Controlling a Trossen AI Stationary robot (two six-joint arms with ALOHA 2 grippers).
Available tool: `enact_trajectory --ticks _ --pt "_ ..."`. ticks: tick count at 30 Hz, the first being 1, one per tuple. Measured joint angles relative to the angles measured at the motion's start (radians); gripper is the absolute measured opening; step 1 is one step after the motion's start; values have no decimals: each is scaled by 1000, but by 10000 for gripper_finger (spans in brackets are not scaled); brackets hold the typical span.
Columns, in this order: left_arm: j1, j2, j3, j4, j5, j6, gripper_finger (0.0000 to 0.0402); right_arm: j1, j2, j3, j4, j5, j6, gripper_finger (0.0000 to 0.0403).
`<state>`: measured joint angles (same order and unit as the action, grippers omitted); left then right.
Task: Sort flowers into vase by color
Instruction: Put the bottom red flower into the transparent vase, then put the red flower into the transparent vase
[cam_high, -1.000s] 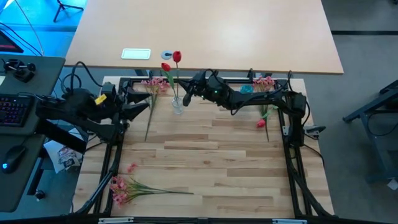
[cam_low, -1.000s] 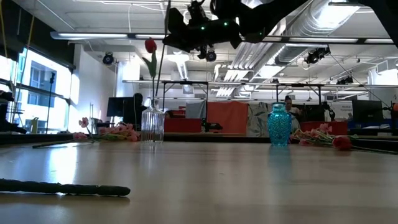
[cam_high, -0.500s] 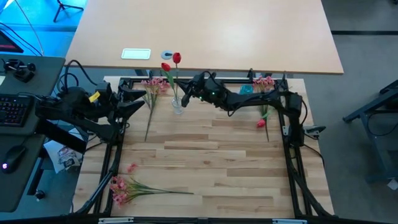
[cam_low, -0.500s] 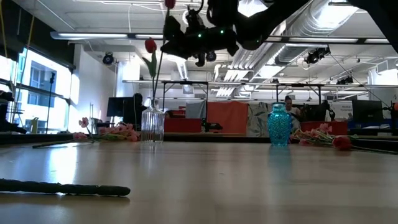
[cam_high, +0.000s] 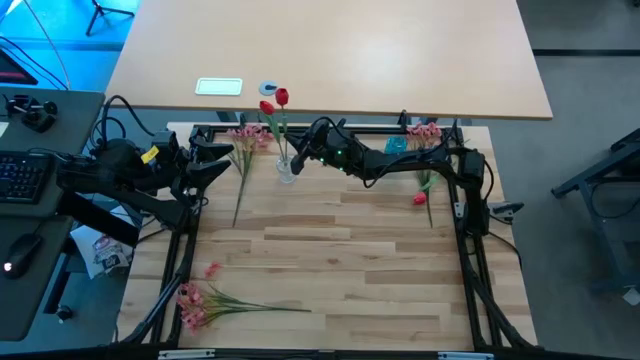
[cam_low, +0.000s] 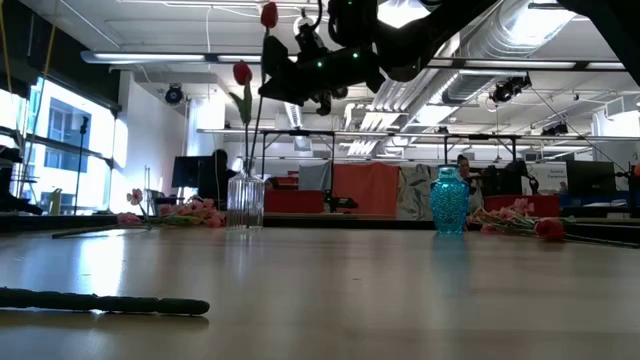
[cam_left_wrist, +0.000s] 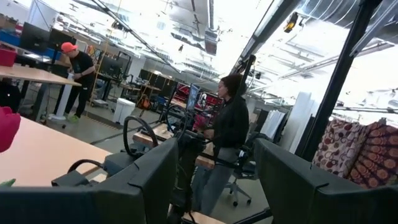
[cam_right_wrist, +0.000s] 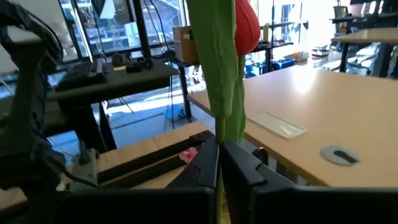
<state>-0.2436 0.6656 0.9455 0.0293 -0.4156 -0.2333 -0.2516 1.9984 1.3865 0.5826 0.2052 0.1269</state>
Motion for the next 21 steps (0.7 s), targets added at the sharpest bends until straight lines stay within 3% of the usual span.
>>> enact_trajectory --ticks 3,9,15,21 --pt "0 -4 0 0 0 0 202 0 0 0 7 -15 70 36" --pt "0 -6 0 1 0 0 202 17 0 53 -84 -59 95 149" --pt "0 -6 0 1 0 -1 202 24 0 162 -310 -60 -1 259" --pt "0 -6 0 1 0 -2 202 16 0 310 -632 -69 -75 312"
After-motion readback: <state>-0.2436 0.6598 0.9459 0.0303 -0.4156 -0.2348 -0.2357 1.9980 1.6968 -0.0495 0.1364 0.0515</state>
